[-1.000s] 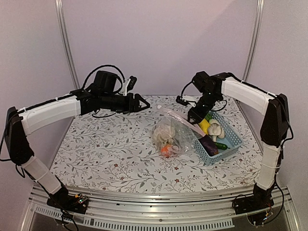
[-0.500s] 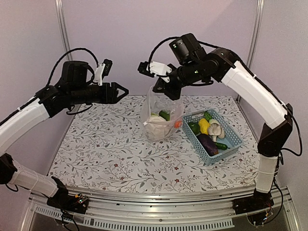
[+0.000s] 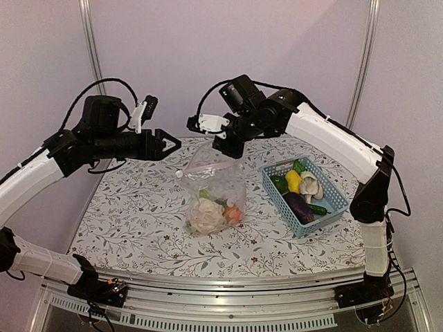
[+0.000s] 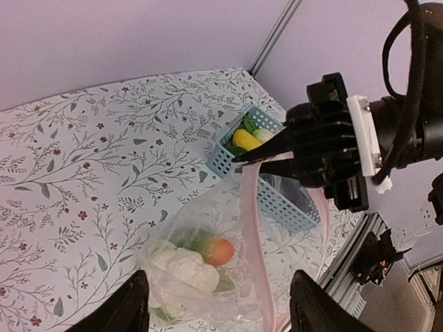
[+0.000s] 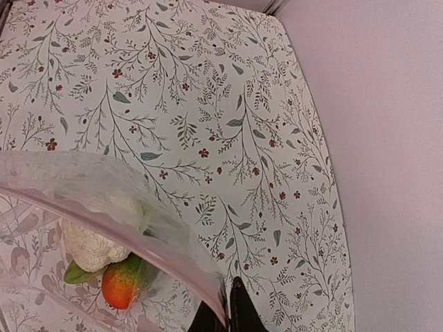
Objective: Open the zip-top bag and remove the fake food
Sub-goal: Adjust the zipper food storage bag at the center of the board, then adjust the zipper on the food storage bag at the center of the board.
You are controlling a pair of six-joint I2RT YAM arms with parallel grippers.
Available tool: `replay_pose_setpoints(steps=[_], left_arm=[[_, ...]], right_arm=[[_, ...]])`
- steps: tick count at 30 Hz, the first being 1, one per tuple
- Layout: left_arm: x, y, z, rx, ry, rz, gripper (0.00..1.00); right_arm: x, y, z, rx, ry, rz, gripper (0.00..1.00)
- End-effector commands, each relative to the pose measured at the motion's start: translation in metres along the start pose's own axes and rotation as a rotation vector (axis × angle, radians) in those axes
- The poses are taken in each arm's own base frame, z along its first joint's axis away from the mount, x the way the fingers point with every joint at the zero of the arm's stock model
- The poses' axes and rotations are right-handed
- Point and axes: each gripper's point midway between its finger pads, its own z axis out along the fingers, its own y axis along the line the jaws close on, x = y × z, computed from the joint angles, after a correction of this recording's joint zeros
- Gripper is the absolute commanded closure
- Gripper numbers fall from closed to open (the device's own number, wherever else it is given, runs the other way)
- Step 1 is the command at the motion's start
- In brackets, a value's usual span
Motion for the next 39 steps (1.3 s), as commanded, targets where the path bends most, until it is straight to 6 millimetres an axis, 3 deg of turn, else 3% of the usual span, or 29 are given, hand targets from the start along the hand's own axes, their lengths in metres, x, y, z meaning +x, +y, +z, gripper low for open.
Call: replay_pose_setpoints(steps=[1,3,6,13,25,27,31,34,37,39], left_arm=[[0.005,-0.026,0.008,0.110,0.059,-0.018,0.32],[-0.003,-0.032,0.015,0.123,0.074,0.000,0.31],[-0.008,-0.027,0.032,0.067,0.139,0.043,0.31],[0.014,-0.017,0.069,0.000,0.391,0.124,0.32],[0.027,-0.038,0.102,0.069,0.484,0.158,0.34],[0.028,-0.030,0.109,0.010,0.505,0.180,0.40],[0.037,-0.012,0.117,-0.077,0.573,0.195,0.64],[0.039,-0.006,0.118,-0.092,0.599,0.201,0.96],[0.022,0.010,0.108,-0.147,0.568,0.211,1.00],[0.002,0.025,0.097,-0.194,0.516,0.206,1.00]], right_arm=[[-0.010,-0.007,-0.019,0.024,-0.045,0.040,0.92],[-0.012,-0.009,-0.024,0.037,-0.049,0.041,0.83],[-0.011,-0.015,-0.031,0.065,-0.046,0.054,0.75],[-0.006,-0.020,-0.058,0.099,-0.044,0.083,0.62],[0.038,-0.024,-0.094,0.072,-0.028,0.239,0.57],[0.042,-0.020,-0.098,0.064,-0.026,0.249,0.57],[0.042,-0.004,-0.103,-0.006,-0.056,0.262,0.57],[0.041,0.000,-0.112,-0.016,-0.074,0.269,0.58],[0.044,-0.004,-0.113,0.009,-0.060,0.261,0.58],[0.043,-0.008,-0.113,0.025,-0.059,0.259,0.58]])
